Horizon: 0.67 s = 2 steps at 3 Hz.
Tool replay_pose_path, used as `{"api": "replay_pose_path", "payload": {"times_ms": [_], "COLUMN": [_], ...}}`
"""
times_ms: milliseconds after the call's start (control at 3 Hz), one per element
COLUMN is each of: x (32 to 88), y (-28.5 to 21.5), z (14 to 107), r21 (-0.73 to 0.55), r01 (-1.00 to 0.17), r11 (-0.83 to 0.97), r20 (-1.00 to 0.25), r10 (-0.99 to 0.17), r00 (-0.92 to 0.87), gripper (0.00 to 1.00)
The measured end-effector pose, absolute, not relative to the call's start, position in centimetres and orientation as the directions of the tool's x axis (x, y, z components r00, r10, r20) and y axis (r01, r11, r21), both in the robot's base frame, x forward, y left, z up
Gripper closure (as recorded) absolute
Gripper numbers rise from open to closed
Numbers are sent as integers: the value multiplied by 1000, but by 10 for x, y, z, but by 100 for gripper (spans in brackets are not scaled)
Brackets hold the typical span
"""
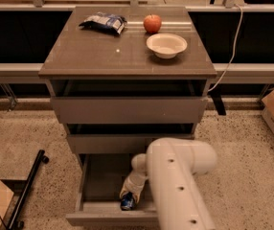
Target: Pick pepsi can from bottom drawer and place on counter
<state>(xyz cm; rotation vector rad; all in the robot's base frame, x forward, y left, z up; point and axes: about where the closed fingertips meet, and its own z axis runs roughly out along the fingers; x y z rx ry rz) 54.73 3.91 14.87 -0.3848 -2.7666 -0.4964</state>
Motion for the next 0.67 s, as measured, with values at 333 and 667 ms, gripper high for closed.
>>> {"api": "replay_pose_path", "payload": {"times_ms": [333, 667], "x": [536, 522], "y": [26, 7], "z": [226, 291], "r21": [466, 599], "r01": [206, 92], "r11": [861, 796], "r20": [250, 160], "r10": [95, -6], "r00": [-963, -987], "gripper": [100, 100]}}
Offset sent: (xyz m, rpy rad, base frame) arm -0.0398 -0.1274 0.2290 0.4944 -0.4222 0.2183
